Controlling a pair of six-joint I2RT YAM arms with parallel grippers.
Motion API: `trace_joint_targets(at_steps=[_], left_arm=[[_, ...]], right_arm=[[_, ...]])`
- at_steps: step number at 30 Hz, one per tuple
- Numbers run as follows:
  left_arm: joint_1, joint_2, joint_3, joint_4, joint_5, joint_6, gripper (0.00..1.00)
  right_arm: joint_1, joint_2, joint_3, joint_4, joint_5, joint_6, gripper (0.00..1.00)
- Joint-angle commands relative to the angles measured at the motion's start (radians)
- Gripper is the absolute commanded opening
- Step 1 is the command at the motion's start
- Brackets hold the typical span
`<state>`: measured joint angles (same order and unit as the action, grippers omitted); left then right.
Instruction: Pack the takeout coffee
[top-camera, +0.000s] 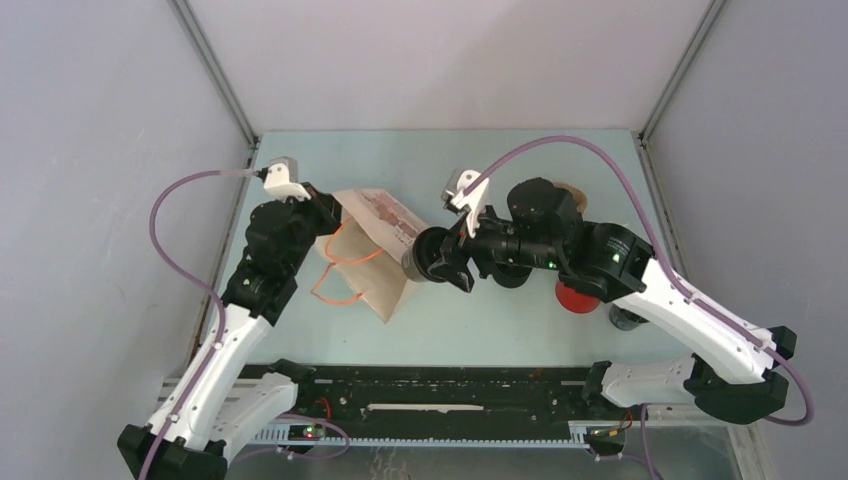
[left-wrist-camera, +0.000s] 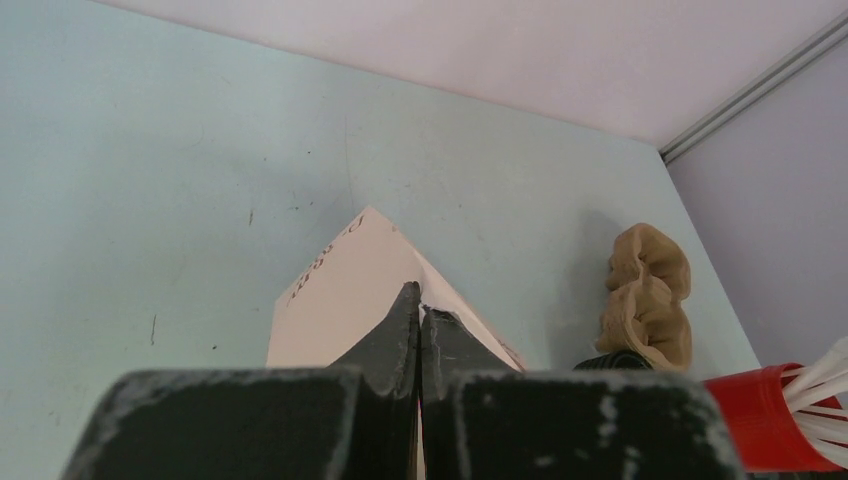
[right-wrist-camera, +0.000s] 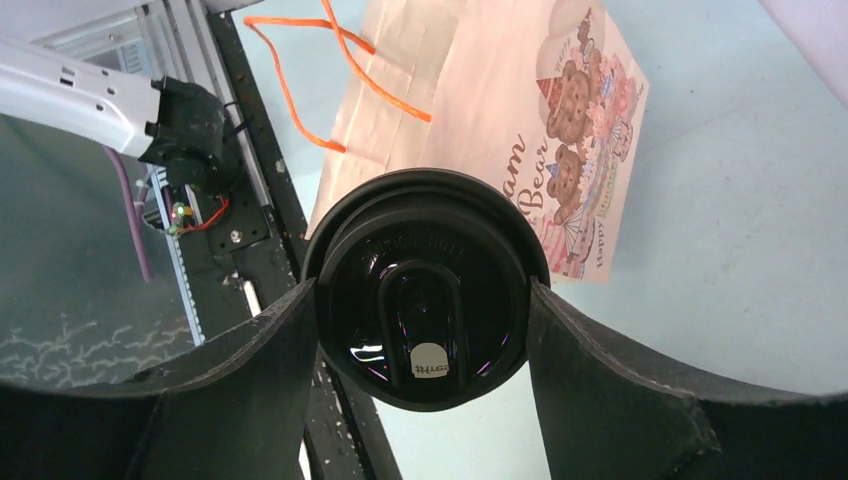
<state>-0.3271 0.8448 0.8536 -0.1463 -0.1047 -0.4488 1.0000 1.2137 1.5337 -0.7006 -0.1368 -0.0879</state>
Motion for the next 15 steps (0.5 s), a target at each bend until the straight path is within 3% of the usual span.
trace_joint_targets(at_steps=[1, 4, 10, 15], left_arm=[[-0.004, -0.026, -0.013, 0.024, 0.006, -0.010, 0.00], [-0.005, -0.022, -0.001, 0.012, 0.021, -0.005, 0.00], [-0.004, 0.003, 0.030, -0.017, 0.055, 0.000, 0.00], [-0.003, 0.014, 0.049, -0.046, 0.036, 0.005, 0.00]], right_arm=[[0.077, -0.032, 0.078, -0.086, 0.137, -0.071, 0.42], [0.160, -0.009, 0.120, -0.122, 0.137, -0.088, 0.41], [0.381, 0.099, 0.237, -0.127, 0.295, -0.127, 0.40], [0.408, 0.136, 0.224, -0.056, 0.271, -0.135, 0.39]])
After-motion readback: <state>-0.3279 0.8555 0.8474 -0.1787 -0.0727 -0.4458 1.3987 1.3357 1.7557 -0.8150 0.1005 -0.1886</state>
